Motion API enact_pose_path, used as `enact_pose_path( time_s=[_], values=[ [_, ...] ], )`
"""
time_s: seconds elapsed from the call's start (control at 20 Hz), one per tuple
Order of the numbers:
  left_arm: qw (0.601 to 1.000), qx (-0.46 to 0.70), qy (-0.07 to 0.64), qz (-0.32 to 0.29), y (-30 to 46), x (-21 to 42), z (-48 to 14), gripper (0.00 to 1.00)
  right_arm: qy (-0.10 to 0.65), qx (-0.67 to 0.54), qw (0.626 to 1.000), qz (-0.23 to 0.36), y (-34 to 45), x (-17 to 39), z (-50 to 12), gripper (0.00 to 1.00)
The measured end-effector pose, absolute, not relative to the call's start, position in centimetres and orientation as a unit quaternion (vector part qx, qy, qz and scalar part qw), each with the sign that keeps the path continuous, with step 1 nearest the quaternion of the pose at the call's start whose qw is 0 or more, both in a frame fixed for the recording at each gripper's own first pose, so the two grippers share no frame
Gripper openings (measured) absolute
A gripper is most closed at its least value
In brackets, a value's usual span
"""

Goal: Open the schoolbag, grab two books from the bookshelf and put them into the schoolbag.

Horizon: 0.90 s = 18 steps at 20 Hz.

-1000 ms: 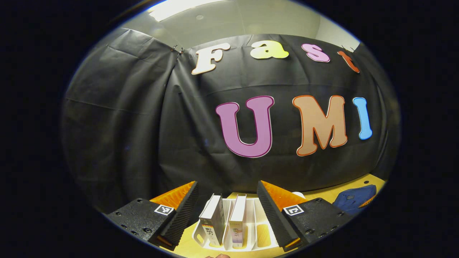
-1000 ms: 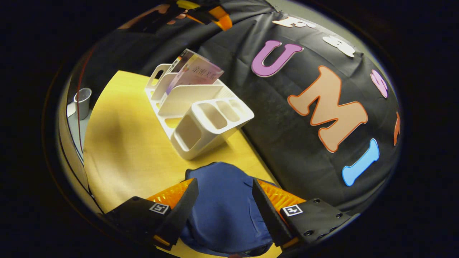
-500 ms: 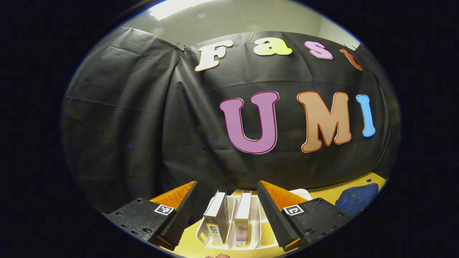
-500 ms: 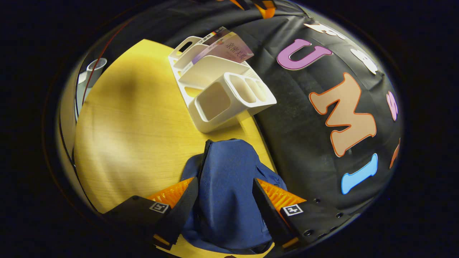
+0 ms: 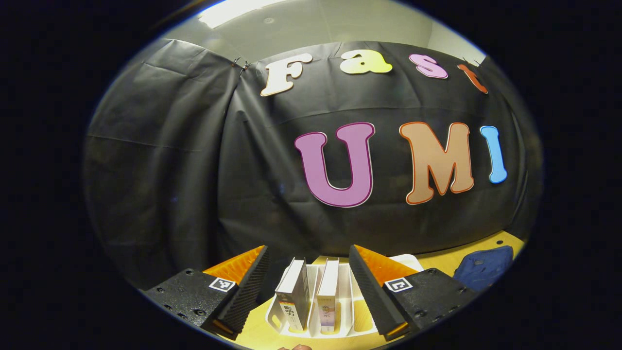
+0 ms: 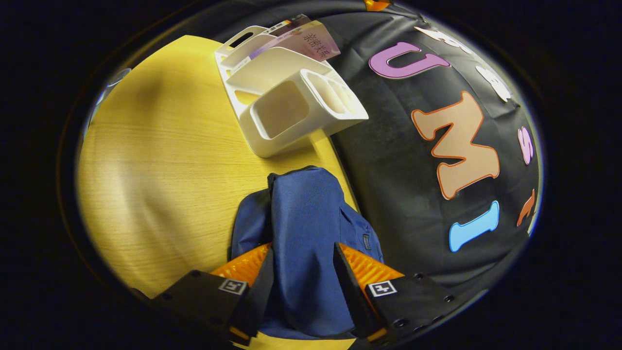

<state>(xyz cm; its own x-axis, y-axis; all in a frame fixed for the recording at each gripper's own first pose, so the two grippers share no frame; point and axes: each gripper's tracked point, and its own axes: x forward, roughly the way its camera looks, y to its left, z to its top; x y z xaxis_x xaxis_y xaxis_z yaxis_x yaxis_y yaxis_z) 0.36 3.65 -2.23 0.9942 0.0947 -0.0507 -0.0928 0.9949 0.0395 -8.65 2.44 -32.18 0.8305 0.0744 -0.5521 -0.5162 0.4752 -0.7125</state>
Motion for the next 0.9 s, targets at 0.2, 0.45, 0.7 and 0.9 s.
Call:
enact_pose_path(
  time_s=[0.2, 0.45, 0.7, 0.9],
  values=[
    [0.998, 0.022, 0.023, 0.045, 3.5, 0.3, -2.0, 0.95, 0.242, -0.464, 0.834, 0.177, 2.1, -8.8, -32.0, 0.11],
    [0.999, 0.019, 0.025, 0.043, 3.4, 0.3, -2.0, 0.95, 0.264, -0.401, 0.862, 0.164, 1.7, -7.4, -28.9, 0.03],
    [0.999, 0.013, 0.032, 0.039, 3.6, 0.3, -2.7, 0.94, 0.272, -0.352, 0.884, 0.143, 0.2, -5.3, -25.0, 0.03],
    [0.998, 0.004, 0.059, 0.016, 3.0, 0.5, -4.1, 0.95, 0.275, -0.327, 0.896, 0.125, -1.4, -3.8, -22.4, 0.03]
  ],
)
